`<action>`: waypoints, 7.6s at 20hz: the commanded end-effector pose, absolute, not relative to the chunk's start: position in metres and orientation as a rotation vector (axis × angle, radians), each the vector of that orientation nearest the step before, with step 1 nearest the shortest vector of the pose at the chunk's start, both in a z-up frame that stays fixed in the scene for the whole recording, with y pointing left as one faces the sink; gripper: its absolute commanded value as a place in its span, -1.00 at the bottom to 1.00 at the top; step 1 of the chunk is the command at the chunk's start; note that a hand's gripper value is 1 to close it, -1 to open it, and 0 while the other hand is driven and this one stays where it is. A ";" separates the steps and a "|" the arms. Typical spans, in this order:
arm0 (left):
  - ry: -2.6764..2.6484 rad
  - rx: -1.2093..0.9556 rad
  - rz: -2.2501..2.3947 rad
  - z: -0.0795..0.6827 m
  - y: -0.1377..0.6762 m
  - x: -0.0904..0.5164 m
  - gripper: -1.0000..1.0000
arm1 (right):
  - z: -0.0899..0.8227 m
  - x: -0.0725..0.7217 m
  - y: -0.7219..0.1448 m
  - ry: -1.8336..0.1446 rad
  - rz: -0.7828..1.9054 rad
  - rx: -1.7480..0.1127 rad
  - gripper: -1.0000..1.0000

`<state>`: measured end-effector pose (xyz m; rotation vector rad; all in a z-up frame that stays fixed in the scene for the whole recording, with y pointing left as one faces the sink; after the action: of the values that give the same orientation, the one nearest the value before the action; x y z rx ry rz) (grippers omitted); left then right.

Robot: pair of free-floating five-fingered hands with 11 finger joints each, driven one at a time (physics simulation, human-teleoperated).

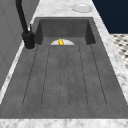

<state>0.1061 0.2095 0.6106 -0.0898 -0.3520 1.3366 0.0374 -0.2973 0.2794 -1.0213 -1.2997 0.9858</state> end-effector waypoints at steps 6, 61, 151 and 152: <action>-0.360 -0.169 1.267 0.581 0.258 0.053 1.00 | 0.279 0.037 -0.297 -1.300 0.986 -1.021 0.00; -0.204 -0.529 0.755 0.541 0.503 -0.051 1.00 | 0.279 0.037 -0.297 -1.300 0.986 -1.021 0.00; 0.435 -0.688 0.954 0.448 0.493 -0.051 -1.00 | 0.279 0.037 -0.297 -1.300 0.986 -1.021 0.00; 0.438 -0.695 0.956 0.448 0.490 -0.051 -1.00 | 0.279 0.037 -0.297 -1.300 0.986 -1.021 0.00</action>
<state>-0.0510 0.4970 0.4493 -0.7218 0.2895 0.9657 0.0374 -0.2973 0.2794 -1.0213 -1.2997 0.9858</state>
